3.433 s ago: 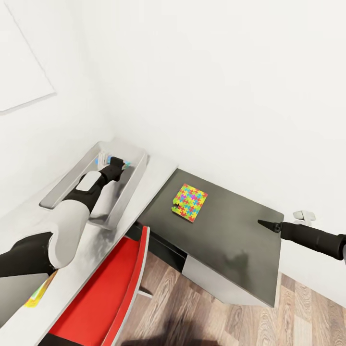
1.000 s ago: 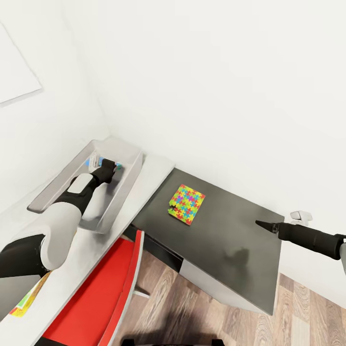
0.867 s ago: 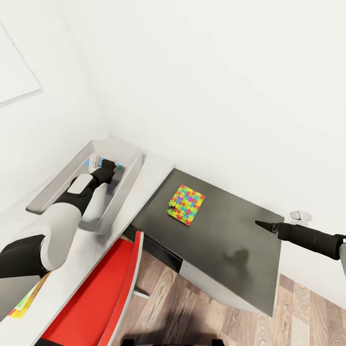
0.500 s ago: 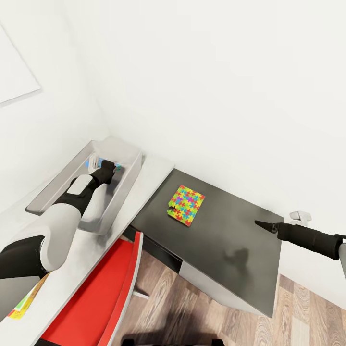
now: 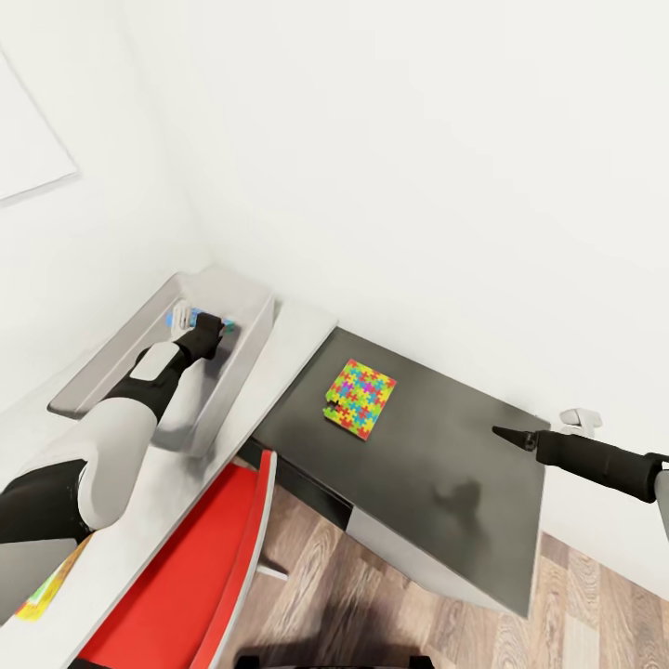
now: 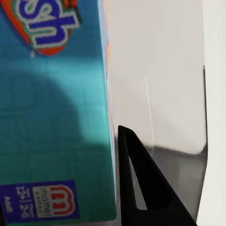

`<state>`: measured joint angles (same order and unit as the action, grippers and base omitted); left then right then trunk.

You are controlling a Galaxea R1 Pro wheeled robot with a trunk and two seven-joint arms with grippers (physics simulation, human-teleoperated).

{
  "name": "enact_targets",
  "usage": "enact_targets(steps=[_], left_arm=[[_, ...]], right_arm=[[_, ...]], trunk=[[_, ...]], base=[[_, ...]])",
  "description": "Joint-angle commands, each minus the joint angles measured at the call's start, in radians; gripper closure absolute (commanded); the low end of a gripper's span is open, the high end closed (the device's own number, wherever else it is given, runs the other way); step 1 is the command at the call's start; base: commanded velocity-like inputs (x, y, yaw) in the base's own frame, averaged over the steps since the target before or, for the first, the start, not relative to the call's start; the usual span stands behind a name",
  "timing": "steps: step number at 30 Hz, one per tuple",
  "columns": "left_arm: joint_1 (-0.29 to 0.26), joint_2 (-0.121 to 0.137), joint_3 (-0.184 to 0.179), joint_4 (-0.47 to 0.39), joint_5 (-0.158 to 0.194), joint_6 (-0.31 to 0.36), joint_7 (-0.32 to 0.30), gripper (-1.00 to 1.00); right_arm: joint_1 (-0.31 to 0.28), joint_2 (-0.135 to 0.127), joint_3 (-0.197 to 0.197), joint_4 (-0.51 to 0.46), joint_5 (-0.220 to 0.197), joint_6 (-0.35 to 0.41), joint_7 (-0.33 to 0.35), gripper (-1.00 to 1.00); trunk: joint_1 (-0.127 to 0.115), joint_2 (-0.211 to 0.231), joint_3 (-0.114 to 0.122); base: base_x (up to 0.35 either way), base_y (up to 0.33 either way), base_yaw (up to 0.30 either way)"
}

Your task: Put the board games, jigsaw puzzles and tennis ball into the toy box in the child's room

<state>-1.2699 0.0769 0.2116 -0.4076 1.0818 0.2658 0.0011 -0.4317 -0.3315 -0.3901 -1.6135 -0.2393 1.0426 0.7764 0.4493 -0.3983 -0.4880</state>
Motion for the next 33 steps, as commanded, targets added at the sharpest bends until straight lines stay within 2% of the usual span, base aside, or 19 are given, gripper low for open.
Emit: enact_targets(steps=[1,12,33], left_arm=[[0.000,0.000,0.006,0.000,0.006,0.007,0.000,1.00],[0.001,0.000,0.006,0.000,0.005,0.005,0.002,1.00],[0.014,0.002,0.009,0.000,0.004,0.004,-0.005,1.00]], right_arm=[[-0.001,0.000,-0.001,0.000,0.003,0.005,0.006,-1.00],[-0.001,0.000,-0.001,0.000,0.003,0.005,0.006,-1.00],[-0.001,-0.001,-0.001,0.000,0.003,0.005,0.006,-1.00]], trunk=[[0.001,-0.002,-0.001],[0.001,-0.002,-0.001],[0.001,-0.002,-0.003]], base=[[0.133,0.000,0.000],[0.138,0.000,0.000],[0.015,0.000,0.000]])
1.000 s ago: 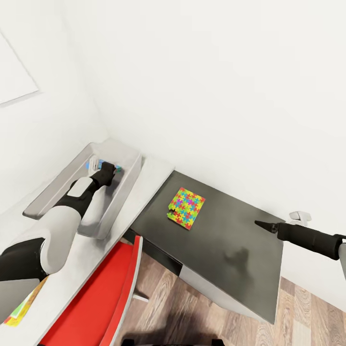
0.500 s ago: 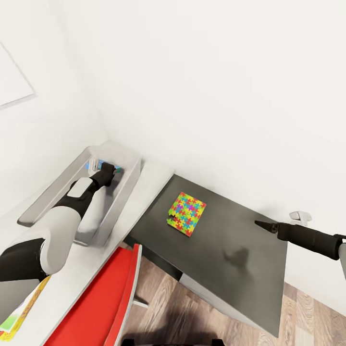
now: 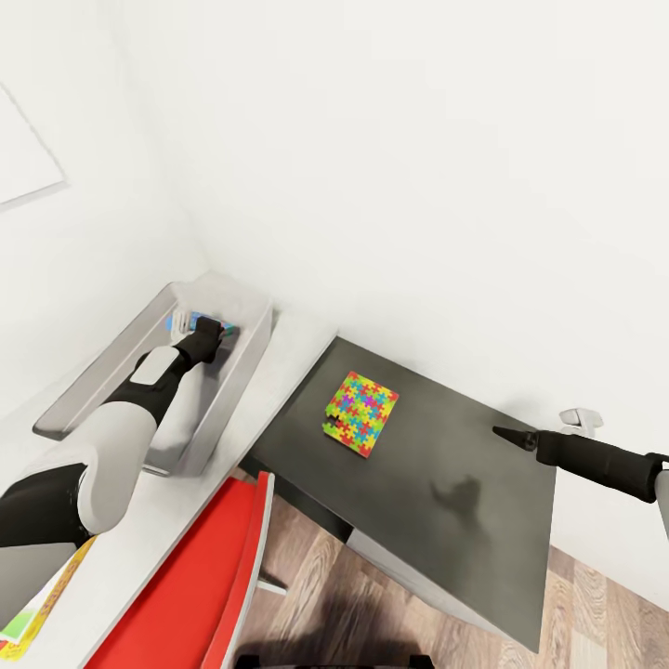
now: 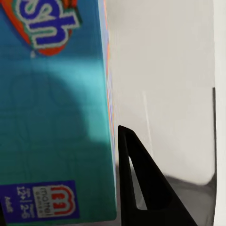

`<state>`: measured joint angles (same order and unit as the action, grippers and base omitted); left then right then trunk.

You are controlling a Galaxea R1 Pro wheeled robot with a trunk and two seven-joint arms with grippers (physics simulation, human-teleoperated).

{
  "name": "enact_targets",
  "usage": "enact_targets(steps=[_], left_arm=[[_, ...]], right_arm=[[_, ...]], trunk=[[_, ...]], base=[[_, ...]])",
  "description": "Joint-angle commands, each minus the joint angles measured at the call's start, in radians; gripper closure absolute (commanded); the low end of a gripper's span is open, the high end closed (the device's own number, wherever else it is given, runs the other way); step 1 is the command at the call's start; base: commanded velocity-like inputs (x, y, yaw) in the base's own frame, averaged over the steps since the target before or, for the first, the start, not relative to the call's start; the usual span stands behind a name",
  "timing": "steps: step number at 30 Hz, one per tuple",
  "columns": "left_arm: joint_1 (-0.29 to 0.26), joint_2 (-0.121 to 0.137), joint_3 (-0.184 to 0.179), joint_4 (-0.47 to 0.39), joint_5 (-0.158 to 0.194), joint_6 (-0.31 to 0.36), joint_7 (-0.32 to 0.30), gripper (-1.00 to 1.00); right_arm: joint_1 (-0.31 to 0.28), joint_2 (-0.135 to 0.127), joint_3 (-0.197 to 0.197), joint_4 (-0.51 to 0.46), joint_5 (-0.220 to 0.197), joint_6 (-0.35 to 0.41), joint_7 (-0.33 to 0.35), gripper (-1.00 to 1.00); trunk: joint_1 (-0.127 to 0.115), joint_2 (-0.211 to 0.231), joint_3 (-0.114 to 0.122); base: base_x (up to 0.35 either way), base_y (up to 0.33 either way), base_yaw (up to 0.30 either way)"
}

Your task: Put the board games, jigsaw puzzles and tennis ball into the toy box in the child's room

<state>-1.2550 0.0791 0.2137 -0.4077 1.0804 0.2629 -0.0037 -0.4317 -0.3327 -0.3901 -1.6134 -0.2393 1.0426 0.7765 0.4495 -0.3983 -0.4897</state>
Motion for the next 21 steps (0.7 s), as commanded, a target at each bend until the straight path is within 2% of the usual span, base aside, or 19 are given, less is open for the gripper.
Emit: enact_targets(steps=[1,21], left_arm=[[0.000,-0.001,0.007,0.000,0.006,0.007,-0.001,1.00],[0.001,-0.001,0.008,0.000,0.008,0.008,-0.003,1.00]], right_arm=[[-0.001,0.000,-0.001,0.000,0.003,0.005,0.006,-1.00],[-0.001,0.000,-0.001,0.000,0.003,0.005,0.006,-1.00]], trunk=[[0.001,-0.002,-0.002],[0.001,-0.002,-0.030]], base=[[0.001,0.000,0.000],[0.000,0.000,0.000]])
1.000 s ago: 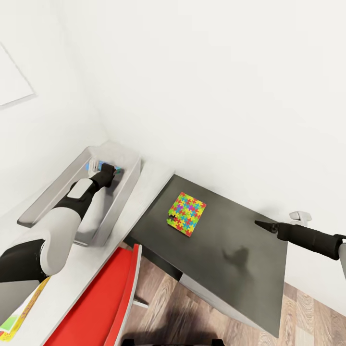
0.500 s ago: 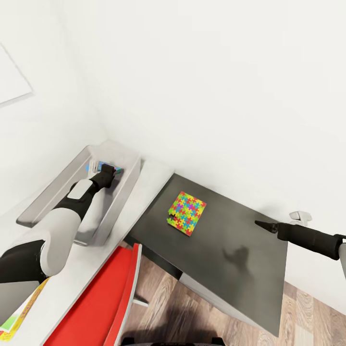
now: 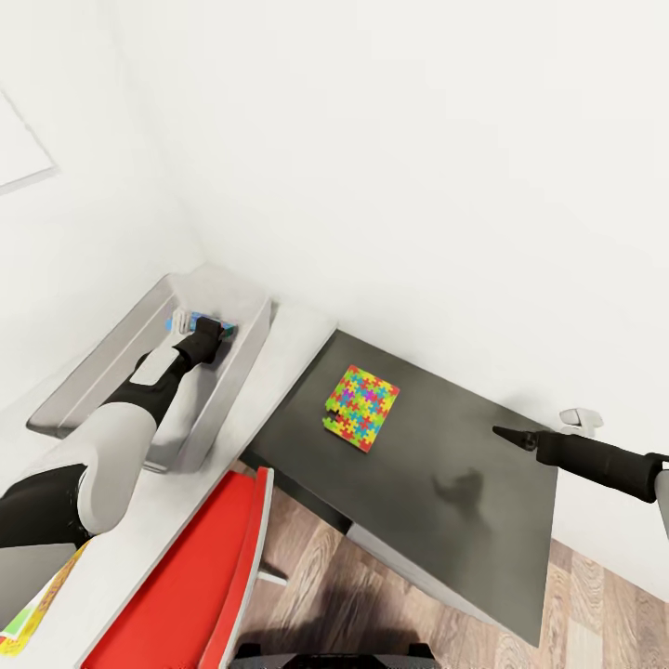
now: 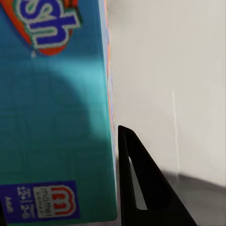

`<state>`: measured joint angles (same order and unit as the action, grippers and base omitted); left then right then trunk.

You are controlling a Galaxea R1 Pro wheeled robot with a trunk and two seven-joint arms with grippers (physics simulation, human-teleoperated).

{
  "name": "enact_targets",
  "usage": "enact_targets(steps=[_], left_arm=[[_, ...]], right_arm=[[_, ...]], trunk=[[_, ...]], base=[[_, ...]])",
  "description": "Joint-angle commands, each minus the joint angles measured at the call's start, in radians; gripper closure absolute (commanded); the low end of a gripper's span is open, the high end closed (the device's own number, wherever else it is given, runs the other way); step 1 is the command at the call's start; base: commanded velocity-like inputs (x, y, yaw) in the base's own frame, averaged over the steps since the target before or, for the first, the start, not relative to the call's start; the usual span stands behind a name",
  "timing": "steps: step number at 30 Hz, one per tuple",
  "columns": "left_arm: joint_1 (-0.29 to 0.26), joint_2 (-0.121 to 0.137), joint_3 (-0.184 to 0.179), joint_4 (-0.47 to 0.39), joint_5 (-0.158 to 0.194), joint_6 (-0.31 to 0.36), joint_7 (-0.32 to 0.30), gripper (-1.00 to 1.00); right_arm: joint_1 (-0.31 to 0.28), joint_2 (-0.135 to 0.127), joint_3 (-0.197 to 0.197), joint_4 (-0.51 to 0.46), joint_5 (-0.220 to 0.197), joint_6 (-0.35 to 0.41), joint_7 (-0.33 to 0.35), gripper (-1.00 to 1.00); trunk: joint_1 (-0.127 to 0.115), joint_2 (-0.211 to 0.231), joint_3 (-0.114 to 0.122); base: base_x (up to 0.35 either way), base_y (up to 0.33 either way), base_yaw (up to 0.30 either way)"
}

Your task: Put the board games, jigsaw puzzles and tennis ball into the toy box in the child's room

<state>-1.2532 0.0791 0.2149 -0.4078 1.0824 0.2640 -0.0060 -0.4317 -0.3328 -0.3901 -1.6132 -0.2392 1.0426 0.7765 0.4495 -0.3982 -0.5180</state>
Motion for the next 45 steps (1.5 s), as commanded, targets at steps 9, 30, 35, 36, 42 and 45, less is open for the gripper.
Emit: enact_targets(steps=[9,30,35,36,42,45], left_arm=[[-0.001,-0.001,0.007,0.000,0.007,0.008,-0.004,1.00],[-0.008,-0.001,0.008,0.000,0.009,0.012,-0.015,1.00],[-0.010,-0.001,0.009,0.000,0.008,0.015,-0.038,1.00],[-0.010,-0.001,0.009,0.000,0.009,0.015,-0.041,1.00],[-0.010,0.000,0.012,0.000,0.009,0.015,-0.050,1.00],[-0.010,0.000,0.013,0.000,0.009,0.014,-0.052,1.00]], right_arm=[[-0.001,0.000,-0.001,-0.001,0.003,0.005,0.006,-1.00],[-0.001,0.000,-0.001,-0.001,0.003,0.005,0.006,-1.00],[0.000,0.000,-0.001,-0.001,0.003,0.005,0.006,-1.00],[-0.001,0.000,-0.001,-0.001,0.003,0.005,0.006,-1.00],[0.000,0.000,-0.001,-0.001,0.003,0.005,0.006,-1.00],[0.000,0.000,-0.001,-0.001,0.003,0.005,0.006,-1.00]], trunk=[[0.000,-0.002,-0.016],[0.000,-0.002,-0.024],[0.000,-0.002,-0.024],[0.000,-0.002,-0.024],[0.000,-0.002,-0.025],[0.000,-0.002,-0.026]], base=[[0.000,0.000,0.000],[0.000,0.000,0.000],[0.000,0.000,0.000],[0.000,0.000,0.000],[0.000,0.000,0.000],[0.000,0.000,0.000]])
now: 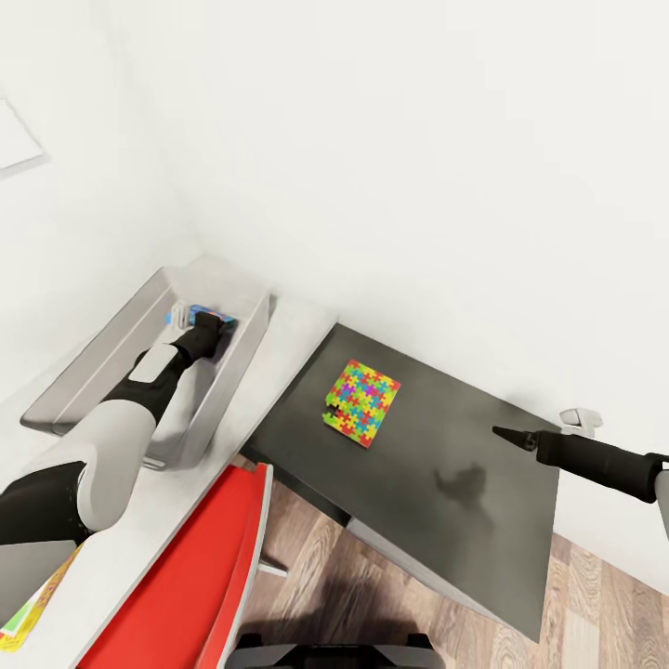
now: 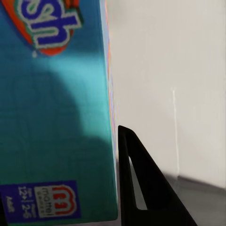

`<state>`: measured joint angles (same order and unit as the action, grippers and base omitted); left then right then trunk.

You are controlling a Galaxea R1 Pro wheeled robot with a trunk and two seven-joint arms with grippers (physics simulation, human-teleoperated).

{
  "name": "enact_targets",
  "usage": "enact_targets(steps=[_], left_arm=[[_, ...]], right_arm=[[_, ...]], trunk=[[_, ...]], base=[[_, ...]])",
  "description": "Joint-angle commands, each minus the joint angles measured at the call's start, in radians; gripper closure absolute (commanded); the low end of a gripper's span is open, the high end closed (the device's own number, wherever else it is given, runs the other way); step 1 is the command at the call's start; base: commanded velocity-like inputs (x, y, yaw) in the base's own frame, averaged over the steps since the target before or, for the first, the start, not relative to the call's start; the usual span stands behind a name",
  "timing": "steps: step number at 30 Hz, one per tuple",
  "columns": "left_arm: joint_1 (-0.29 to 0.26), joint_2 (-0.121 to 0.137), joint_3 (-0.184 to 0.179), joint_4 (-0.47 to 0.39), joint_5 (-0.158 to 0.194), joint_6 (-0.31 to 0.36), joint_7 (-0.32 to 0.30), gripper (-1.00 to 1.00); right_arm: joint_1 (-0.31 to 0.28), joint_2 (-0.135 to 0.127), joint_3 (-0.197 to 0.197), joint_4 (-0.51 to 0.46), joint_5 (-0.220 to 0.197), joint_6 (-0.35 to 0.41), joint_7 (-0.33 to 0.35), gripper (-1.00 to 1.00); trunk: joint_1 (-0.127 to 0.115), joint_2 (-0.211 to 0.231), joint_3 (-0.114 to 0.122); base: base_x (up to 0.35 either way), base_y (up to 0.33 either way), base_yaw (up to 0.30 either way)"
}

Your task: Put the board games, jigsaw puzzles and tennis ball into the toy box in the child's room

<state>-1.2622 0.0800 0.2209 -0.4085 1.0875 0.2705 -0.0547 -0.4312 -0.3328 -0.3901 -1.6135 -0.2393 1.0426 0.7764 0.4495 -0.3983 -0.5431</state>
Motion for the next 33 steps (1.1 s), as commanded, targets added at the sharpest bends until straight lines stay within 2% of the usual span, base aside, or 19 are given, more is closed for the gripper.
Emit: enact_targets(steps=[1,31,32,33], left_arm=[[-0.001,-0.001,0.008,0.000,0.004,0.007,-0.004,1.00],[0.001,0.000,0.009,0.001,0.002,0.006,-0.005,1.00],[0.001,0.000,0.009,0.001,0.002,0.006,-0.005,-1.00],[0.001,0.000,0.009,0.001,0.002,0.006,-0.005,-1.00]], right_arm=[[-0.001,0.000,-0.001,0.000,0.003,0.005,0.006,-1.00],[0.000,0.000,-0.001,0.000,0.003,0.005,0.006,-1.00],[0.000,0.000,-0.001,0.000,0.003,0.005,0.006,-1.00],[0.000,0.000,-0.001,0.000,0.003,0.005,0.006,-1.00]], trunk=[[0.000,-0.002,-0.002],[0.000,-0.002,-0.044],[0.000,-0.002,-0.045],[0.000,-0.002,-0.045]], base=[[0.000,0.000,0.000],[0.000,0.000,0.000],[0.000,0.000,0.000],[0.000,0.000,0.000]])
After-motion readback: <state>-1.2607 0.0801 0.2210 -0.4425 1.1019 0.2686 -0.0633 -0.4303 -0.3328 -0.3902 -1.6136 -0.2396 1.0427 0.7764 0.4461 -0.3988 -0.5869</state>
